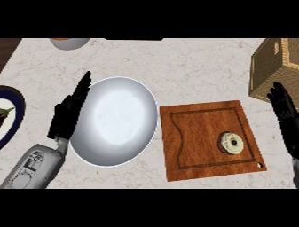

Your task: Pick the cupcake from the cutting board and place it in the basket

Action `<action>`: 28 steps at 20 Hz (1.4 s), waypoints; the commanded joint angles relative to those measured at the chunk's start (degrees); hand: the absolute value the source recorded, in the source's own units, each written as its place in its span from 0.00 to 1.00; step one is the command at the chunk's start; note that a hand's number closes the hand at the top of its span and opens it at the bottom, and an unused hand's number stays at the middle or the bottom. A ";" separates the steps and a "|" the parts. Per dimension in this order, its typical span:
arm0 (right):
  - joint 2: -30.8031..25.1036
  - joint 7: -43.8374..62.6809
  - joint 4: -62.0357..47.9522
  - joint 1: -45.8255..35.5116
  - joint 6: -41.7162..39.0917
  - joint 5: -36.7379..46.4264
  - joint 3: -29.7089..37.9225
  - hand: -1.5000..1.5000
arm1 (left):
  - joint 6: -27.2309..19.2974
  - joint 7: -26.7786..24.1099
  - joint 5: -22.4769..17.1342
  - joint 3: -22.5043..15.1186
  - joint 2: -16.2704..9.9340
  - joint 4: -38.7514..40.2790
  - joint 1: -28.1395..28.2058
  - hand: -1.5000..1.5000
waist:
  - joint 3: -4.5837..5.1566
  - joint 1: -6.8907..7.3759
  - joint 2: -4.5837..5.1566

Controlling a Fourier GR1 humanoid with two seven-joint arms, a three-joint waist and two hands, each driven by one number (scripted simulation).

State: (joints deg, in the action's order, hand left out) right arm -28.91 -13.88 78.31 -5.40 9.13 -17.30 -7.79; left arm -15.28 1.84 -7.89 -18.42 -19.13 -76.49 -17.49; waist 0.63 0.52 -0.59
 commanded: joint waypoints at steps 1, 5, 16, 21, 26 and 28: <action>1.27 2.94 1.97 -4.57 -3.61 1.20 -3.59 1.00 | 1.51 -3.61 0.86 1.90 -1.85 -0.07 1.54 0.50 | -0.60 0.04 0.58; 3.94 2.88 7.96 -8.44 -19.68 -3.17 -14.66 1.00 | 2.93 -4.88 2.68 3.00 -7.36 -3.01 -2.77 0.50 | -0.63 4.33 0.38; 15.63 16.79 25.66 -8.55 1.82 12.23 -25.83 0.00 | 4.93 -3.13 0.85 6.14 -10.33 -6.96 1.73 0.50 | -0.48 -0.65 -0.19; 0.03 30.73 27.25 -18.29 -1.89 22.98 -20.23 0.00 | 4.97 -3.92 0.54 7.04 -11.05 -7.59 2.79 0.50 | -0.20 -0.77 -0.66; -14.34 40.09 28.78 -26.43 -20.34 24.38 -23.57 0.00 | 6.17 -6.10 0.20 7.85 -11.82 -6.79 3.85 0.50 | -0.09 0.14 -0.22; -18.20 42.65 29.95 -29.73 -28.80 21.20 -24.55 0.00 | 6.32 -6.17 0.74 6.84 -11.09 -6.60 3.67 0.50 | -0.11 0.05 0.04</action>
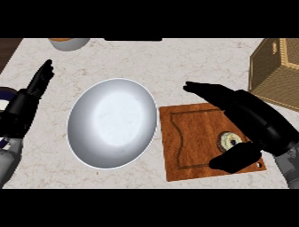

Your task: Pick the cupcake from the cutting board and place it in the basket

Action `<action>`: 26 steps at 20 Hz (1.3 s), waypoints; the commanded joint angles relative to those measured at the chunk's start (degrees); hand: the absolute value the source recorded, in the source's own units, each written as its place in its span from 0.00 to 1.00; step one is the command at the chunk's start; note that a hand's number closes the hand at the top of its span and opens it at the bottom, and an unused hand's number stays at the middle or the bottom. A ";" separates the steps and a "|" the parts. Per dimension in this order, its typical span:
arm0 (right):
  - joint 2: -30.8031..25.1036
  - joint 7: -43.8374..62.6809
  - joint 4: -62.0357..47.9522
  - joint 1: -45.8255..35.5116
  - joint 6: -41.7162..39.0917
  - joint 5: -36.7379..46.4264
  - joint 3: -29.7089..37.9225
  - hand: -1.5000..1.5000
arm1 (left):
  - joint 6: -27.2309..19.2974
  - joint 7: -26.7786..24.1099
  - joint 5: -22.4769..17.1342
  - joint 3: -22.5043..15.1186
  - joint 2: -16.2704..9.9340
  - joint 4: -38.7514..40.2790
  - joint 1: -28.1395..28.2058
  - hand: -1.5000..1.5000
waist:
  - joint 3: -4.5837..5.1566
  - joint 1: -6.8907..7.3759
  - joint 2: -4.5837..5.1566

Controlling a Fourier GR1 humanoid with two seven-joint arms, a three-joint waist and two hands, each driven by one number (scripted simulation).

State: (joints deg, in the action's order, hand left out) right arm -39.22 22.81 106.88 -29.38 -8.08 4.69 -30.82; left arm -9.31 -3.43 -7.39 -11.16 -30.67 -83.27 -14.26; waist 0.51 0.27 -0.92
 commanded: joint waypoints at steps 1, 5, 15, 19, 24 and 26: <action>-8.62 7.40 1.50 -8.33 -15.69 -3.13 -1.85 0.00 | 0.19 0.14 -0.10 -0.18 0.58 -0.29 -0.18 0.50 | 0.00 0.97 0.44; -10.85 12.81 -0.10 -14.51 -28.73 -13.42 -1.01 0.00 | -0.16 1.13 0.42 -0.70 1.47 -1.73 -0.73 0.50 | -0.21 0.99 0.71; -1.76 20.55 -7.21 -16.31 -37.85 -14.21 -0.99 0.00 | 1.23 4.06 2.05 2.75 1.47 -3.45 -1.14 0.50 | -0.49 -0.03 0.92; -2.04 12.41 -10.52 -11.98 -40.87 -6.39 1.65 0.00 | 2.87 2.76 2.15 3.97 2.39 -3.72 0.98 0.50 | -0.52 0.09 1.01; -1.14 8.79 -9.27 -7.58 -42.43 -0.01 0.38 0.00 | 4.85 2.38 2.33 6.14 2.57 -1.98 -0.13 0.50 | -0.53 -0.25 1.00; 0.61 5.56 -16.32 -10.69 -43.60 4.59 -0.75 0.00 | 4.71 3.16 2.84 5.81 2.04 -6.74 3.06 0.50 | -0.55 0.71 1.06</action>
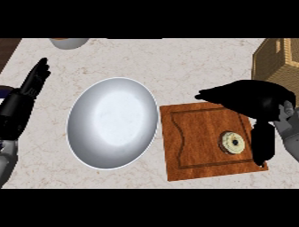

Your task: Pick the cupcake from the cutting board and place it in the basket

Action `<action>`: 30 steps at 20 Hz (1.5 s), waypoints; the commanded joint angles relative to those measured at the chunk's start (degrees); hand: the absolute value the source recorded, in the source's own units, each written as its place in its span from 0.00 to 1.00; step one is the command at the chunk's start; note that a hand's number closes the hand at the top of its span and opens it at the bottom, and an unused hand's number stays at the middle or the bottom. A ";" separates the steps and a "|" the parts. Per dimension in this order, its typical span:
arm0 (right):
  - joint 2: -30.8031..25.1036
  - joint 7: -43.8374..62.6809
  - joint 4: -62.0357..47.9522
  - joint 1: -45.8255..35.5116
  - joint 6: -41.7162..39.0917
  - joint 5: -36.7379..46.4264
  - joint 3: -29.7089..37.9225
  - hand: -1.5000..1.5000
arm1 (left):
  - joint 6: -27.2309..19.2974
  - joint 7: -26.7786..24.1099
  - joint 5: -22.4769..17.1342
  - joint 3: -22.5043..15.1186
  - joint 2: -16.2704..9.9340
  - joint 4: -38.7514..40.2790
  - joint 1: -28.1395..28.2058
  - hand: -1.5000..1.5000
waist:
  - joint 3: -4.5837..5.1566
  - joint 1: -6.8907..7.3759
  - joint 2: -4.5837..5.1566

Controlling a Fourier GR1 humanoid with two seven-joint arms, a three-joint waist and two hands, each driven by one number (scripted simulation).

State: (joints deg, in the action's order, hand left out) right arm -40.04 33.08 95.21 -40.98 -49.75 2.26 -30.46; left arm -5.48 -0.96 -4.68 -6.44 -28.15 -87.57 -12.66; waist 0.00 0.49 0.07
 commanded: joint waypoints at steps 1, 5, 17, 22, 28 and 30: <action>1.79 -6.48 -6.87 1.36 -1.83 9.00 -2.64 0.00 | -0.92 -0.35 1.81 -0.28 2.25 0.91 -0.95 0.50 | -0.04 0.27 0.25; 2.99 -6.60 -3.56 6.21 -1.22 14.67 -3.86 0.00 | 0.37 -1.05 2.65 1.02 1.80 -2.47 3.20 0.50 | -0.02 -0.08 -0.06; 5.79 -22.84 -11.95 11.30 4.52 32.52 -1.49 0.00 | 3.56 1.36 5.75 4.76 4.60 1.35 -1.32 0.50 | -0.02 -0.34 0.01; 7.99 -25.19 -12.82 14.60 7.47 37.33 -0.40 0.00 | 3.65 2.99 7.30 4.24 6.82 -2.29 -0.39 0.50 | -0.02 -0.37 -0.04; 11.29 -25.23 -9.19 18.47 6.29 40.72 2.62 0.00 | 4.37 1.83 9.28 6.03 8.34 -2.51 1.50 0.50 | 0.00 -0.49 -0.13; 11.96 -28.66 -12.91 15.29 5.24 42.35 4.71 0.00 | 6.72 -0.02 8.99 7.37 8.23 1.71 -0.86 0.50 | 0.00 -0.43 -0.05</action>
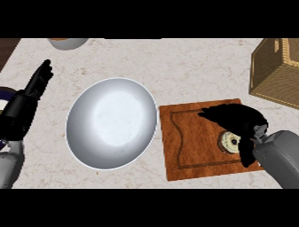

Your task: Pick the cupcake from the cutting board and place it in the basket

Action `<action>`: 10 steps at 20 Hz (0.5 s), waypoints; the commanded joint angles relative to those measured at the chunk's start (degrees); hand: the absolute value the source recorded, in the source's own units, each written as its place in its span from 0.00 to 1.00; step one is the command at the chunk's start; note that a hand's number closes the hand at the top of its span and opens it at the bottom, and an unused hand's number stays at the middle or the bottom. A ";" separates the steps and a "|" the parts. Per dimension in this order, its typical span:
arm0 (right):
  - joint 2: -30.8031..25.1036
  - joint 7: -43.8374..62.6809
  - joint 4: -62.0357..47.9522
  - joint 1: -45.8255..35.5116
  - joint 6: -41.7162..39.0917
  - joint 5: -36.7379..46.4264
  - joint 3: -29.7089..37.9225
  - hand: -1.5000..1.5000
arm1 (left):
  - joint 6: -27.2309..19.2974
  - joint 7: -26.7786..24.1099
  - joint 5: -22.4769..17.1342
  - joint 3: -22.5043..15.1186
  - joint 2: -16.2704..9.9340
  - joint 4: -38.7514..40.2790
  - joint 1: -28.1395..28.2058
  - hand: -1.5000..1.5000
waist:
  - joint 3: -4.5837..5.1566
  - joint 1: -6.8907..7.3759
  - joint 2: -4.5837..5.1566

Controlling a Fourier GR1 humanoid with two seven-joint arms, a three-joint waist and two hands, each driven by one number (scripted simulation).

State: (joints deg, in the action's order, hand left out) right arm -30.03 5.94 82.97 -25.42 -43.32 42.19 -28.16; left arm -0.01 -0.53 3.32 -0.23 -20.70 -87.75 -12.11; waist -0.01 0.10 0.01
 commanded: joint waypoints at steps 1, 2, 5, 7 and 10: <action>-1.74 -5.61 -0.69 3.42 1.74 2.79 1.93 0.00 | 1.36 -3.69 0.87 1.79 0.69 4.69 -1.58 0.50 | 0.01 -0.20 0.02; 1.60 -3.45 -1.94 4.16 3.58 5.26 0.74 0.00 | 0.79 -0.10 1.73 0.20 1.43 -2.87 2.81 0.50 | 0.00 0.12 -0.04; 2.30 -6.14 -3.66 3.78 2.76 7.41 2.24 0.00 | 2.66 1.50 1.35 1.58 1.74 -1.25 -0.52 0.50 | 0.00 0.02 -0.01; 0.72 -7.52 -2.93 4.01 0.48 7.84 2.62 0.00 | 1.41 2.15 2.94 1.17 2.77 0.39 -2.45 0.50 | 0.01 -0.08 -0.01; 1.45 -6.88 -1.81 8.51 3.06 10.63 2.51 0.00 | 4.05 1.24 1.55 2.95 1.56 -3.20 1.72 0.50 | 0.01 -0.04 -0.07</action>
State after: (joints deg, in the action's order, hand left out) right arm -28.16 -0.15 80.18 -20.54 -41.05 49.93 -25.66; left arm 2.67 -0.48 4.73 2.24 -19.18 -88.25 -11.64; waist 0.00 0.10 -0.01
